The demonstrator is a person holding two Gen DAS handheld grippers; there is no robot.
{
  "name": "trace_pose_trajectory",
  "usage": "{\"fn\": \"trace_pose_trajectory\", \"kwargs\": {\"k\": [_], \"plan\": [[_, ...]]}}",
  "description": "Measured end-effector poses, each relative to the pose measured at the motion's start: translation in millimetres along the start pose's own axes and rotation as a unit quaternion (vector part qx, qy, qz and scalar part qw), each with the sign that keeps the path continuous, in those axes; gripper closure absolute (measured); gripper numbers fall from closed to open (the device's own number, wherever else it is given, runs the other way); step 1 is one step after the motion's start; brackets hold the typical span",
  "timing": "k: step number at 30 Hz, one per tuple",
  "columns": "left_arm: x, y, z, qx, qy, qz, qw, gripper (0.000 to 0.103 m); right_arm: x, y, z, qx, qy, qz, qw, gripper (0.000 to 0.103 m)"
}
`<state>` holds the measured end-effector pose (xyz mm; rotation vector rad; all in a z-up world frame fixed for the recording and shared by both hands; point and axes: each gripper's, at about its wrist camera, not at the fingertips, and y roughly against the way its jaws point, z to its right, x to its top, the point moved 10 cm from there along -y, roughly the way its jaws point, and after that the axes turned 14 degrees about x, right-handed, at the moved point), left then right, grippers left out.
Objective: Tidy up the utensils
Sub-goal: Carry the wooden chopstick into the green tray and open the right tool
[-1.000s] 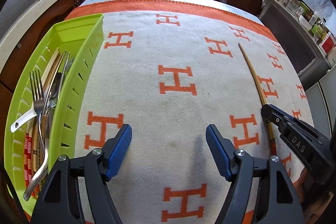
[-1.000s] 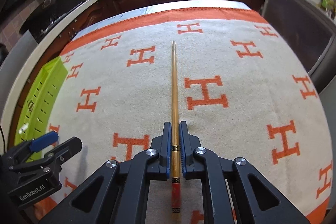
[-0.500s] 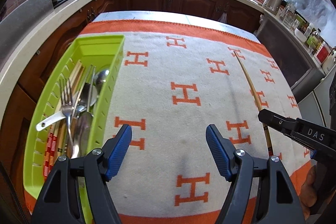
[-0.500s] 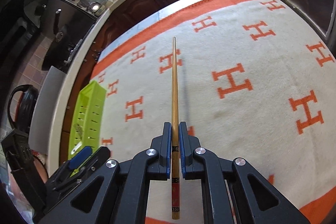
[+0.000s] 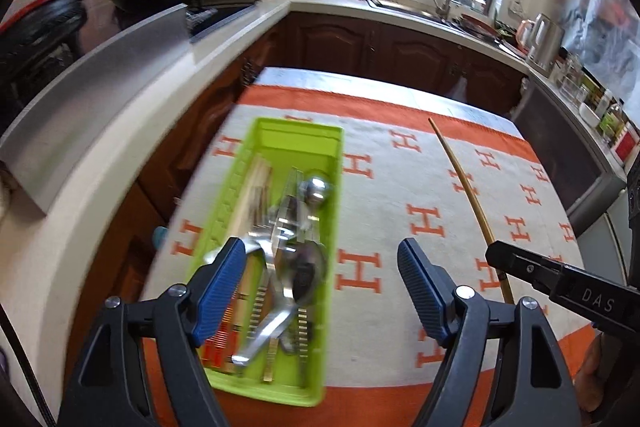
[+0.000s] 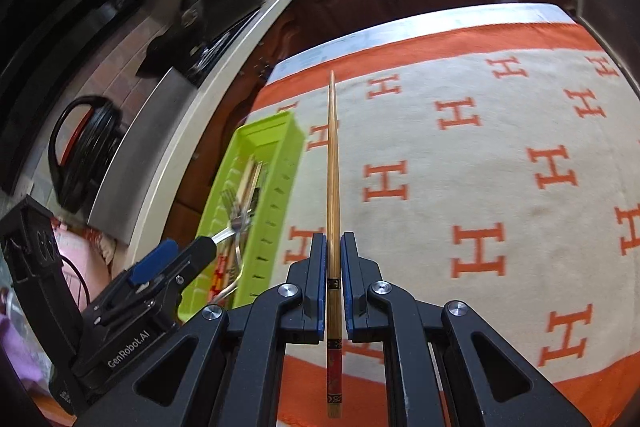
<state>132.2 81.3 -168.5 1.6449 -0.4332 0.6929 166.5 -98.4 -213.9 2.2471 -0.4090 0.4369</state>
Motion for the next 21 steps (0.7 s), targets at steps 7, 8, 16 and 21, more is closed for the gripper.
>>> {"fn": "trace_pose_trajectory", "kwargs": {"k": [7,8,16,21], "plan": [[9.3,-0.6,-66.3,0.062,0.024,0.020,0.9976,0.022,-1.2,-43.0,-64.8,0.021,0.029,-0.049,0.998,0.097],[9.4,-2.3,-74.0,0.065,0.030,0.017,0.9973,0.022,0.7,-49.8,-71.5,0.023,0.030,-0.055,0.998,0.097],[4.6,-26.2,-117.3,0.098,0.018,-0.010,0.9950,0.016,3.9,-104.2,-107.8,0.037,0.004,-0.090,0.995,0.097],[4.4,-37.6,-137.4,0.123,0.029,-0.019,0.9918,0.016,1.6,-132.4,-109.1,0.038,-0.029,-0.104,0.993,0.096]]}}
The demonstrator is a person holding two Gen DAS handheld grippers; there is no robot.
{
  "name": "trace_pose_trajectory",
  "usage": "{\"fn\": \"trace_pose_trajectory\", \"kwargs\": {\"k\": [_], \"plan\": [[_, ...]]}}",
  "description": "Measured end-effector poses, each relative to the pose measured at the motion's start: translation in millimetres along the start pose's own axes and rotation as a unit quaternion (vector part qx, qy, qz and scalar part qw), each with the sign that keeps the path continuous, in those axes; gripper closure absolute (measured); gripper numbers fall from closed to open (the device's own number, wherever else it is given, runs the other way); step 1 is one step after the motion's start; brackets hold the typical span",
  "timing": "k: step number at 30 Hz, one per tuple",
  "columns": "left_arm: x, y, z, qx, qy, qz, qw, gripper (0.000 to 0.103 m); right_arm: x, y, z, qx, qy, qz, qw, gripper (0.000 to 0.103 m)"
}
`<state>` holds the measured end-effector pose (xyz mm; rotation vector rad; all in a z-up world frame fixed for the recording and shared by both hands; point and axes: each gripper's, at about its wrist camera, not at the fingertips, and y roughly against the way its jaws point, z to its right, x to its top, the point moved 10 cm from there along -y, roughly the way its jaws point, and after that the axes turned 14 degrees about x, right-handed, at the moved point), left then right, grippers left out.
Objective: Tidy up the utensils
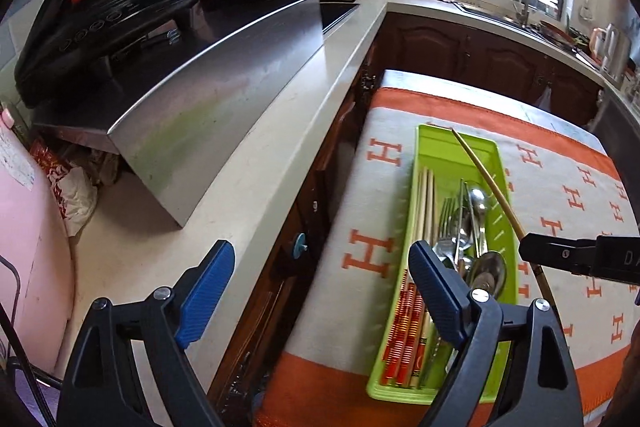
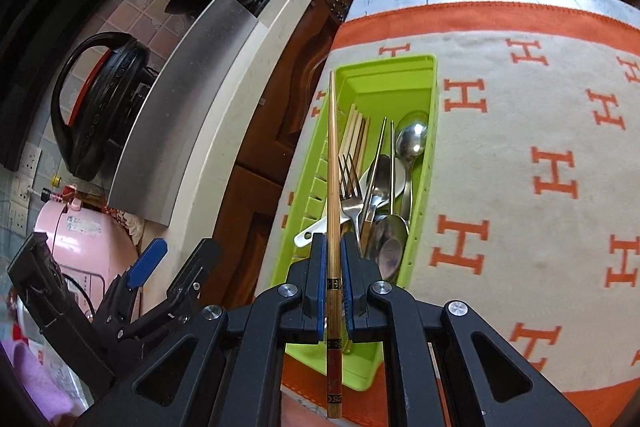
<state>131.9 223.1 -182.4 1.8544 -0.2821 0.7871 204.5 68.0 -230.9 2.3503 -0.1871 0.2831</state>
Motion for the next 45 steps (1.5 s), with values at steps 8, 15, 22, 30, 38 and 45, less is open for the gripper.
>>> {"fn": "trace_pose_trajectory", "kwargs": {"k": [8,15,22,30,38,45], "plan": [[-4.1,-2.8,-2.0,0.000,0.004,-0.005,1.0000,0.016,2.3,-32.7,5.8,0.020,-0.042,-0.022,0.999,0.081],[-4.3,-4.3,5.1,-0.003,-0.004,-0.009,0.9999,0.016,-2.5,-32.7,7.9,0.031,-0.041,-0.026,0.998,0.072],[-9.1,2.6,19.6,-0.014,-0.019,-0.010,0.9997,0.016,-5.8,-11.2,27.2,0.018,-0.051,-0.017,0.998,0.072],[-13.9,15.4,34.4,-0.029,-0.031,-0.010,0.9991,0.016,-14.2,11.4,35.5,0.000,-0.022,-0.009,1.000,0.072],[-26.4,23.6,50.9,-0.087,0.002,-0.043,0.9952,0.013,-21.9,31.8,35.0,-0.013,0.005,0.001,1.000,0.072],[-37.3,36.0,72.0,-0.109,-0.012,-0.051,0.9926,0.012,-29.1,56.6,45.1,-0.034,0.021,0.018,0.999,0.072]]}}
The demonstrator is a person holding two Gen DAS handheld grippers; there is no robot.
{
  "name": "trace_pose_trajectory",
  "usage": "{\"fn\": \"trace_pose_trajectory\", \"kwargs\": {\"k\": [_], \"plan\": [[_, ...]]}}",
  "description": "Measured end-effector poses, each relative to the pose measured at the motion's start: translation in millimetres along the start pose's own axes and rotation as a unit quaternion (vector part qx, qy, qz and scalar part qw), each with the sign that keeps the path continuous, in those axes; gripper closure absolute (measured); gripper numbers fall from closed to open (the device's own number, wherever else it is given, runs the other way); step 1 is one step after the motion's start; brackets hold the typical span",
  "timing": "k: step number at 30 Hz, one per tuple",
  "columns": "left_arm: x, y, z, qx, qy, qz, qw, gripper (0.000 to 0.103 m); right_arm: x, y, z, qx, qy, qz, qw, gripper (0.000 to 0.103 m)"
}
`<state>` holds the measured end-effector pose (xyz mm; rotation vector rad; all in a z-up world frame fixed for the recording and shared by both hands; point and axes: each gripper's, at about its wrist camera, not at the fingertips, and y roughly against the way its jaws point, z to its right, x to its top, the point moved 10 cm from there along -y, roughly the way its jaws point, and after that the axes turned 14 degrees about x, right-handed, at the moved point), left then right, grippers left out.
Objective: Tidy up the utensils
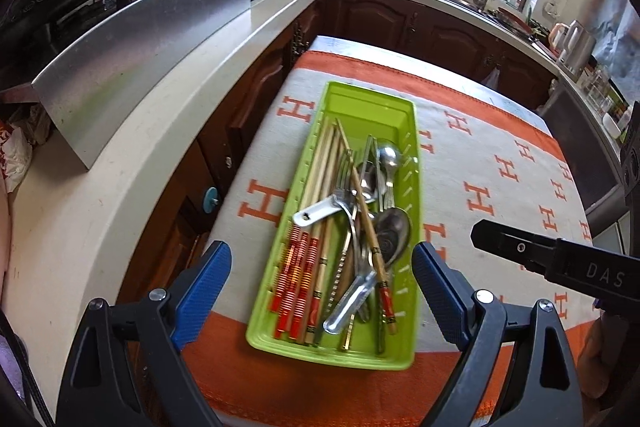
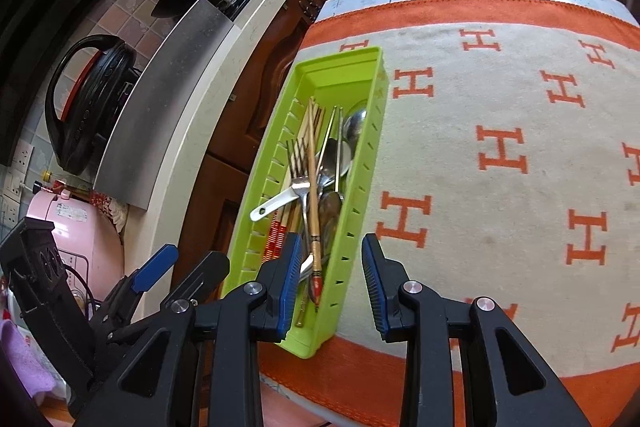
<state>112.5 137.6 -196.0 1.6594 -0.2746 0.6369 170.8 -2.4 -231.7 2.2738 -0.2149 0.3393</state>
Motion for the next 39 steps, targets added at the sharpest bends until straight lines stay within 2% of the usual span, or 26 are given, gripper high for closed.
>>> {"fn": "trace_pose_trajectory", "kwargs": {"k": [4,11,20,29,39], "plan": [[-2.6,5.7,13.8,0.000,-0.006,0.003,1.0000,0.006,-4.4,22.1,14.9,-0.020,0.010,0.015,1.000,0.072],[-5.6,21.1,43.6,-0.005,-0.018,0.006,0.9998,0.006,-14.9,74.7,46.1,-0.063,0.031,0.045,0.997,0.072],[-9.5,59.6,101.8,-0.057,-0.051,0.012,0.9970,0.003,-30.6,157.2,81.2,-0.104,0.037,0.085,0.990,0.069],[-10.6,103.3,137.7,-0.060,-0.067,0.046,0.9949,0.003,-50.3,226.3,92.1,-0.127,0.043,0.118,0.984,0.068],[-13.9,138.7,154.2,-0.033,-0.079,0.075,0.9935,0.001,-69.9,284.4,86.7,-0.140,0.043,0.160,0.976,0.050]]}}
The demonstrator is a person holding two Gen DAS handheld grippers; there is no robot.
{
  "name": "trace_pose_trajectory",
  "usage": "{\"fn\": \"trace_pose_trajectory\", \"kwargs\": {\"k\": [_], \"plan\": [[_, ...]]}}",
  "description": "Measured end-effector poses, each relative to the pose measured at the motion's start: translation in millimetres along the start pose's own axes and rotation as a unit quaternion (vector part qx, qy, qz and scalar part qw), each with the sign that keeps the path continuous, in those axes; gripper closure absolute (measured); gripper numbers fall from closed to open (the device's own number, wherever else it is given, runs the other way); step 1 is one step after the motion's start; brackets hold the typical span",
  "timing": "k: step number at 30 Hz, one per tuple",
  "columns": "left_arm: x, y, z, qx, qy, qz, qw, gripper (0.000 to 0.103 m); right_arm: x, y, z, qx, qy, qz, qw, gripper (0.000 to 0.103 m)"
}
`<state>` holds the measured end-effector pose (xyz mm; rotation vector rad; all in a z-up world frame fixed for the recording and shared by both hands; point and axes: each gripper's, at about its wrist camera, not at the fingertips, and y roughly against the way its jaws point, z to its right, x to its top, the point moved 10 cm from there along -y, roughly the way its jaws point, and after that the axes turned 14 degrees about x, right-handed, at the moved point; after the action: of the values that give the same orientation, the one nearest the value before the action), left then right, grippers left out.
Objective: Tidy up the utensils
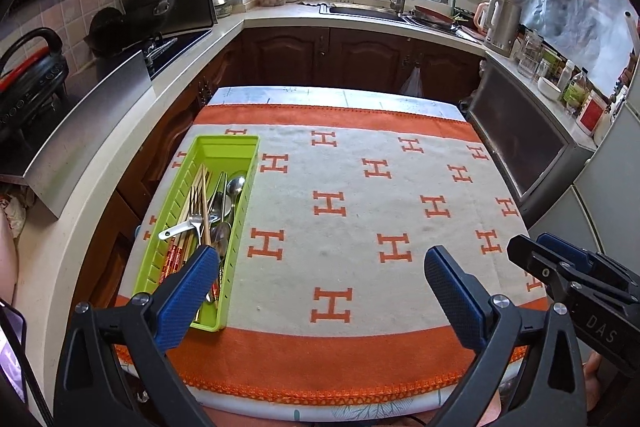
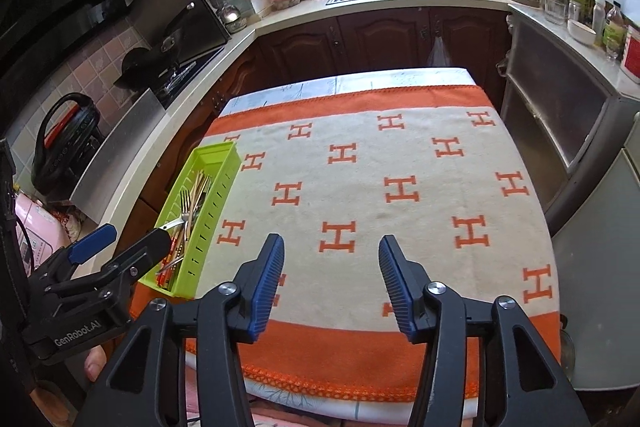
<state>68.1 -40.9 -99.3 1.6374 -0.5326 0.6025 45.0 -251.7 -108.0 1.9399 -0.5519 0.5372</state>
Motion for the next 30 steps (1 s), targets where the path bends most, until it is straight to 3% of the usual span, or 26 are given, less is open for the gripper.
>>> {"fn": "trace_pose_trajectory", "kwargs": {"k": [7,30], "plan": [[3.1,9.6,6.0,0.014,-0.011,0.017,0.9997,0.001,3.9,20.1,-4.3,-0.015,0.012,0.021,1.000,0.037],[5.2,-9.5,17.4,0.011,-0.020,-0.006,0.9997,0.001,8.3,3.1,3.5,-0.023,0.009,0.008,1.000,0.037]]}}
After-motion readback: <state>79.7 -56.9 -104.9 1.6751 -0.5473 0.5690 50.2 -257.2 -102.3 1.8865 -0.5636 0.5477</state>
